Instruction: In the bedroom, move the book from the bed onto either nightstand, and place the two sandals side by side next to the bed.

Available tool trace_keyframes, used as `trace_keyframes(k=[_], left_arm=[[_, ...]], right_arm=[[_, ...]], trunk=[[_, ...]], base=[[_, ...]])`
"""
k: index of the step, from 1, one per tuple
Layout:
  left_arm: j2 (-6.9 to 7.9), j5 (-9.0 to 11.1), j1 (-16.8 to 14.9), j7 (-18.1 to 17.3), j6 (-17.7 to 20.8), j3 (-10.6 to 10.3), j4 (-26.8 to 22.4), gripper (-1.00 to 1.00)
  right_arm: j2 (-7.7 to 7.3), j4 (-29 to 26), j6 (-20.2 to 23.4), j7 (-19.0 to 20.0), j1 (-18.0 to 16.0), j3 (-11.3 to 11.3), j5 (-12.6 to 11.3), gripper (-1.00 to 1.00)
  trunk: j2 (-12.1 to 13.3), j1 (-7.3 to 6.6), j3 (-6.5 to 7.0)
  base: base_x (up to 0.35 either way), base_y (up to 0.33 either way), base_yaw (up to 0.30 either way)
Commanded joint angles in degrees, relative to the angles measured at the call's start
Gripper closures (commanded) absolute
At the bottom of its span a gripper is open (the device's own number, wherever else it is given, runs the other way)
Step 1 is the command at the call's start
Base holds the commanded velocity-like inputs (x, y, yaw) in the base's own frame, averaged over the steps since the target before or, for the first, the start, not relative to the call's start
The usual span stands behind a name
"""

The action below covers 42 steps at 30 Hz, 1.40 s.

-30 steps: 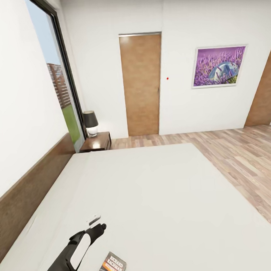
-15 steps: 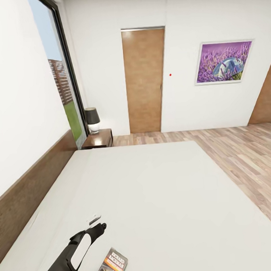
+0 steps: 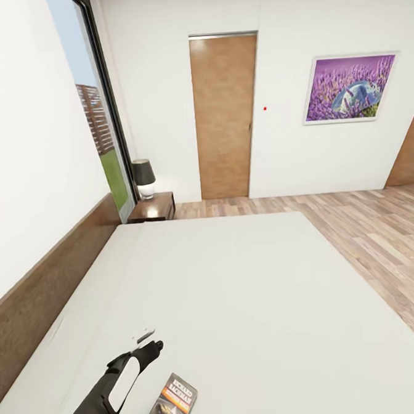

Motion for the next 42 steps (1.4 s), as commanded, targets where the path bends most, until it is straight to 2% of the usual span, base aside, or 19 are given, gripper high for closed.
trace_keyframes(k=[1,14,42], left_arm=[[0.08,0.6,0.0,0.6,0.1,-0.4,-0.1,-1.0],[0.07,0.6,-0.1,0.6,0.1,-0.4,-0.1,-1.0],[0.07,0.5,0.0,0.6,0.0,-0.5,-0.1,-1.0]], right_arm=[[-0.04,0.1,0.2,0.2,-0.1,-0.4,-0.2,-1.0],[-0.38,0.1,0.3,0.4,-0.1,-0.4,-0.2,-1.0],[-0.39,0.1,0.3,0.3,-0.1,-0.4,-0.2,-1.0]], trunk=[[-0.1,0.03,-0.21],[-0.1,0.03,-1.35],[-0.1,0.03,-3.89]], base=[[0.0,0.0,0.061],[0.0,0.0,0.037],[0.0,0.0,-0.09]])
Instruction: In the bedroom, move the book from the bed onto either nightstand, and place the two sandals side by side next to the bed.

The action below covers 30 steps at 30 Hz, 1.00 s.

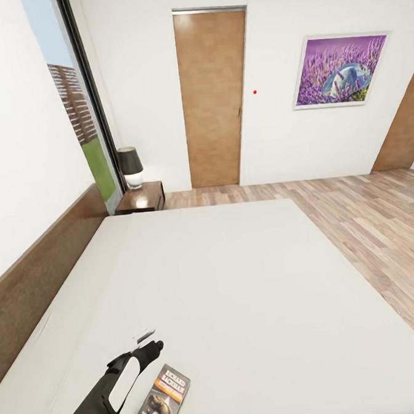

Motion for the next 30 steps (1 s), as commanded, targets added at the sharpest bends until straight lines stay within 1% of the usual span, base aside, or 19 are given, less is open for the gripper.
trace_keyframes(k=[1,21,23,25,28,30], left_arm=[[0.08,0.6,0.0,0.6,0.1,-0.4,-0.1,-1.0],[0.07,0.5,0.0,0.6,-0.5,-0.4,-0.1,-1.0],[0.03,0.4,0.0,0.7,-3.3,-0.5,-0.1,-1.0],[0.04,0.3,0.0,0.8,-8.3,-0.5,0.1,-1.0],[0.06,0.3,0.0,0.9,-11.5,-0.5,0.3,-1.0],[0.07,0.4,0.0,0.9,-12.7,-0.5,0.5,-1.0]], right_arm=[[-0.04,0.1,0.3,0.2,-0.1,-0.4,-0.2,-1.0],[-0.04,0.1,0.3,0.2,-0.1,-0.4,-0.1,-1.0],[-0.04,0.1,0.2,0.2,-0.1,-0.4,-0.1,-1.0],[-0.04,0.1,0.2,0.2,-0.1,-0.4,-0.1,-1.0],[-0.04,0.1,0.2,0.2,-0.1,-0.4,-0.1,-1.0],[0.0,0.1,0.2,0.2,-0.1,-0.4,-0.1,-1.0]], trunk=[[-0.1,0.03,-0.21],[-0.1,0.03,-2.02],[-0.1,0.03,-2.2],[-0.1,0.03,-2.38],[-0.1,0.03,-2.65],[-0.1,0.03,-2.83]], base=[[0.0,0.0,-0.085],[0.0,0.0,-0.081],[0.0,0.0,-0.071],[0.0,0.0,-0.069],[0.0,0.0,-0.065],[0.0,0.0,-0.048]])
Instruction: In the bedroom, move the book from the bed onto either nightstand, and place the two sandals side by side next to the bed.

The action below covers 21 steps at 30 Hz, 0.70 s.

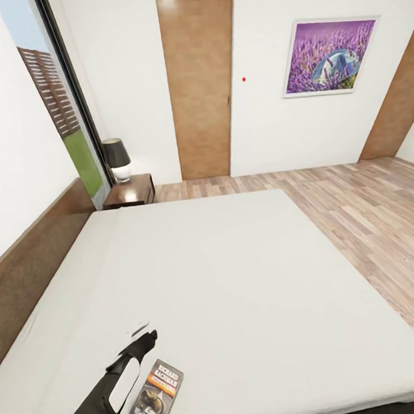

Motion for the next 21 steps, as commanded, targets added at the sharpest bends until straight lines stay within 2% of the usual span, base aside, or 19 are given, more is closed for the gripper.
trace_keyframes(k=[1,21], left_arm=[[0.09,0.4,0.0,0.6,-0.6,-0.4,0.0,-1.0],[0.18,0.6,0.0,0.5,-2.0,-0.2,0.3,-1.0]], right_arm=[[-0.02,0.1,0.2,0.2,-0.1,-0.4,-0.2,-1.0],[0.02,0.1,0.2,0.2,-0.1,-0.4,-0.2,-1.0]], trunk=[[-0.1,0.03,-0.2],[-0.1,0.03,-2.01]], base=[[0.0,0.0,-0.027],[0.0,0.0,-0.004]])
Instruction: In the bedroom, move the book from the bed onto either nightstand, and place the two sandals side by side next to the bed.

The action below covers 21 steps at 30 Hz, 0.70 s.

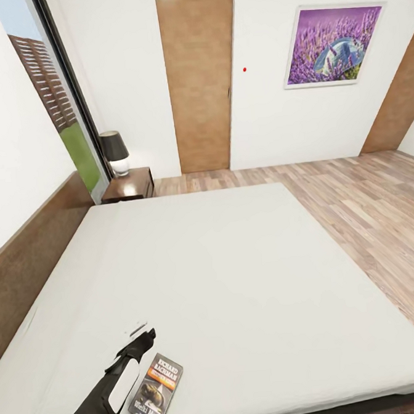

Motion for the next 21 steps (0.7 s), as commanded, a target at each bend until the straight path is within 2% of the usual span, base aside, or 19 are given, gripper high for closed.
trace_keyframes(k=[1,21], left_arm=[[0.09,0.4,0.0,0.5,0.1,-0.4,-0.1,-1.0],[0.09,0.4,0.0,0.4,0.1,-0.5,-0.1,-1.0]], right_arm=[[-0.04,0.1,0.3,0.2,-0.1,-0.4,-0.2,-1.0],[-0.04,0.1,0.2,0.2,-0.1,-0.4,-0.1,-1.0]], trunk=[[-0.1,0.03,-0.19],[-0.1,0.03,-2.01]], base=[[0.0,0.0,0.0],[0.0,0.0,0.0]])
